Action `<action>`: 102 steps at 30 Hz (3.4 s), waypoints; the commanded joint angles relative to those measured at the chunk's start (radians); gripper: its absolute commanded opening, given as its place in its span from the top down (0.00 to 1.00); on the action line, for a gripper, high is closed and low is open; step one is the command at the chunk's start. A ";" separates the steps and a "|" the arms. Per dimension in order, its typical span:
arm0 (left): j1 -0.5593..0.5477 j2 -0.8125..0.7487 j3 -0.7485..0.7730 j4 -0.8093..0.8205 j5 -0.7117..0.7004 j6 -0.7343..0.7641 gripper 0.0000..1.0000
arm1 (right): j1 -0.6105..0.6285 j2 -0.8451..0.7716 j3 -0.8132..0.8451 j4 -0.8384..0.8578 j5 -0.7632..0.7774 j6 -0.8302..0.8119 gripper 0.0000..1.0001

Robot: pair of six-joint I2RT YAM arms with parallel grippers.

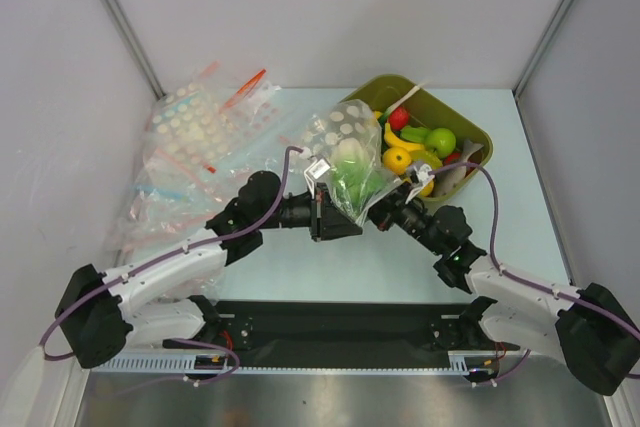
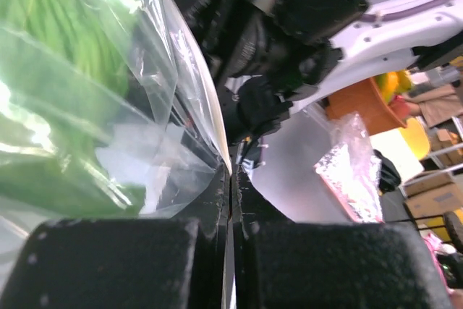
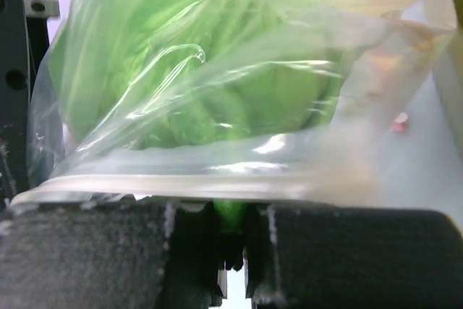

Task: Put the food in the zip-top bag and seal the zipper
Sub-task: Place the fake vegetable in the zipper food storage bag, then adjust the zipper food storage bag at the center of the board.

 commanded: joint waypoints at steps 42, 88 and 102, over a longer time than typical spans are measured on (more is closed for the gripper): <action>0.177 -0.303 -0.213 0.098 -0.261 -0.165 1.00 | -0.006 0.146 0.338 -0.430 -0.127 -0.049 0.40; 0.177 -0.571 -0.251 -0.072 -0.574 -0.054 1.00 | 0.009 0.390 0.428 -0.468 -0.216 0.048 0.61; 0.177 -0.576 -0.250 -0.074 -0.571 -0.053 1.00 | 0.029 0.464 0.494 -0.522 -0.280 0.057 1.00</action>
